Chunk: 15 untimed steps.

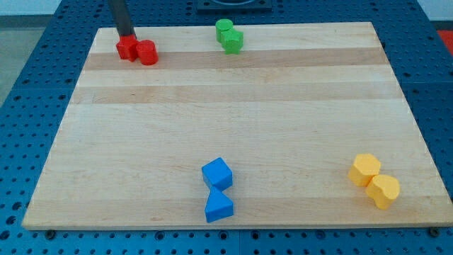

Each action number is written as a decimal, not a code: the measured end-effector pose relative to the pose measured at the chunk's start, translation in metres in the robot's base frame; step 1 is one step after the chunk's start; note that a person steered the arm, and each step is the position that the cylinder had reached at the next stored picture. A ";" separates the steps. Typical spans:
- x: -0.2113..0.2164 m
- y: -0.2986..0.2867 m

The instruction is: Push the red star along with the red circle towards the center

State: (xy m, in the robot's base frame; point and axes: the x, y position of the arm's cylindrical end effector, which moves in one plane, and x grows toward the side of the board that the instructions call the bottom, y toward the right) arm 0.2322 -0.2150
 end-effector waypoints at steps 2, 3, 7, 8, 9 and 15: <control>-0.007 0.011; -0.015 -0.016; 0.013 -0.033; 0.013 -0.030; 0.019 -0.019; 0.068 0.017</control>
State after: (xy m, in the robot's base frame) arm 0.3006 -0.1979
